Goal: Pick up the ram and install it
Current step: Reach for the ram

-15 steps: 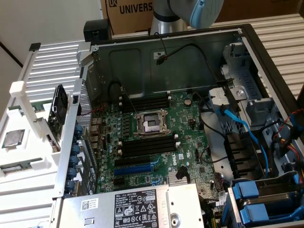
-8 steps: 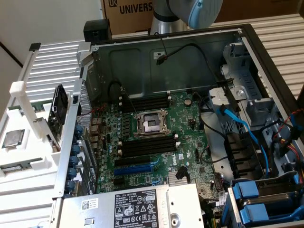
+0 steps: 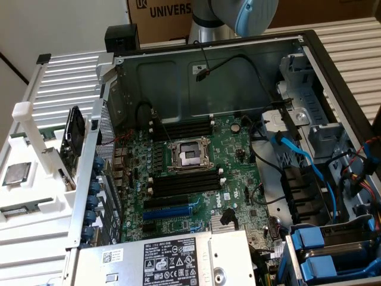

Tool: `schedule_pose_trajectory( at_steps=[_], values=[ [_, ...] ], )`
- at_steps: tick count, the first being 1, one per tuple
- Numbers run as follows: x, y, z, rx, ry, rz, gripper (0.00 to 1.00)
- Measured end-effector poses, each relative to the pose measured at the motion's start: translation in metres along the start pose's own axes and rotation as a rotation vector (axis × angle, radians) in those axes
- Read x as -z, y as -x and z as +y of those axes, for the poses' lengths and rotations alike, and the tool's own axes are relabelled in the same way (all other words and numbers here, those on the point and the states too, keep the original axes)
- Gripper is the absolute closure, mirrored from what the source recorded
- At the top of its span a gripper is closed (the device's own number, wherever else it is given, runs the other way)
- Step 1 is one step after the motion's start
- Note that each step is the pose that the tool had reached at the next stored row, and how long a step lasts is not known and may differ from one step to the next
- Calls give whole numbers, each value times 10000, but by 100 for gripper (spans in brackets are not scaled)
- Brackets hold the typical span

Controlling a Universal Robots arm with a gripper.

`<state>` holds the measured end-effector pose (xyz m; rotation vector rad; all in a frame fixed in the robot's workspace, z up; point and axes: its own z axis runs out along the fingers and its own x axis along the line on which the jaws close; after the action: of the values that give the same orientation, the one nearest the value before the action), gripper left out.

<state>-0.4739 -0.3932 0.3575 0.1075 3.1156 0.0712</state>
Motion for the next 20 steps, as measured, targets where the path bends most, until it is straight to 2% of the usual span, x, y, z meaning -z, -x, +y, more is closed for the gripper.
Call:
schedule_pose_trajectory(
  at_steps=[14,17,20],
  values=[
    [0,-1,0,8,0,1,89],
    [0,-2,3,818,17,39,89],
    [0,-2,2,1368,30,64,89]
  ],
)
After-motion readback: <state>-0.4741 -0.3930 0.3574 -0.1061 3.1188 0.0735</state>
